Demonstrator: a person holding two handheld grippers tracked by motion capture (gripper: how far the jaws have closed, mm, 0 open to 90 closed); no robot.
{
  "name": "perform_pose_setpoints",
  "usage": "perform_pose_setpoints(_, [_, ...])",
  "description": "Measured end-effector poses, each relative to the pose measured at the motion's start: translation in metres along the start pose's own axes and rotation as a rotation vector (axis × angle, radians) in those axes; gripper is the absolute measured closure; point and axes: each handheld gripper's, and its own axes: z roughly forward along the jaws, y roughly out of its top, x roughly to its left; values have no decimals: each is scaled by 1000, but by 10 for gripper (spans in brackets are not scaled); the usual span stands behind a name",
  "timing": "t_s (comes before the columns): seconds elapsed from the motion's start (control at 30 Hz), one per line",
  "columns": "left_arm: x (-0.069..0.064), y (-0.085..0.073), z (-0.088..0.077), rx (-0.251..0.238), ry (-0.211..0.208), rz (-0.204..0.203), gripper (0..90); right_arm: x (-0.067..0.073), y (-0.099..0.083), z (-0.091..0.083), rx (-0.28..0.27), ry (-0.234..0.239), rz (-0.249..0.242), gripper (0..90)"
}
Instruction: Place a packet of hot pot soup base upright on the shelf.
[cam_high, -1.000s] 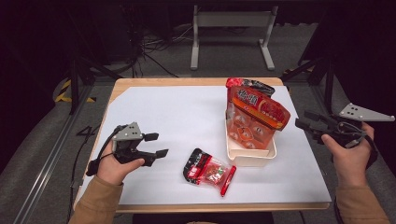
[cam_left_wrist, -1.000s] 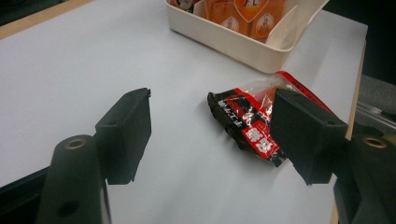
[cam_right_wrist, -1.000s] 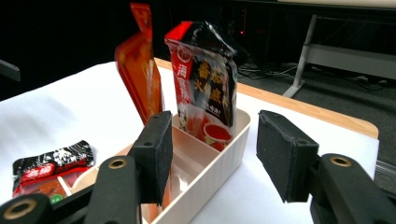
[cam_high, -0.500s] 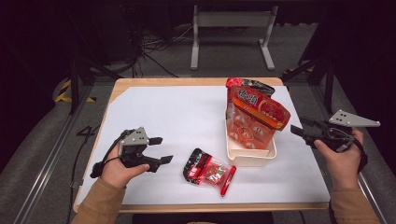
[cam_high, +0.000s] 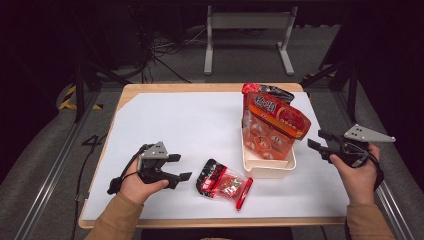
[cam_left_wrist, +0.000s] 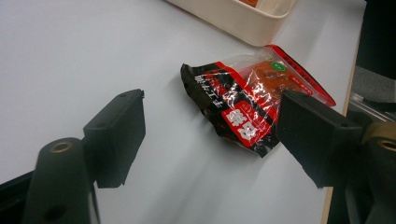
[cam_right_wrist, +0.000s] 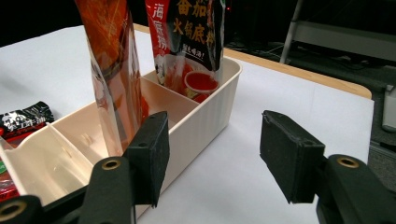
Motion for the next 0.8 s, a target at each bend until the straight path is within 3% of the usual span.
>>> perform_pose_setpoints(0.47, [-3,-7,21,20,-26,-10,261,1,-4,6,14,1,6,420])
perform_pose_setpoints(0.6, [-2,-10,28,10,-54,-25,256,1,-4,6,12,2,6,417])
perform_pose_setpoints(0.8, [-3,-15,40,42,-88,-45,286,2,-5,7,5,4,7,412])
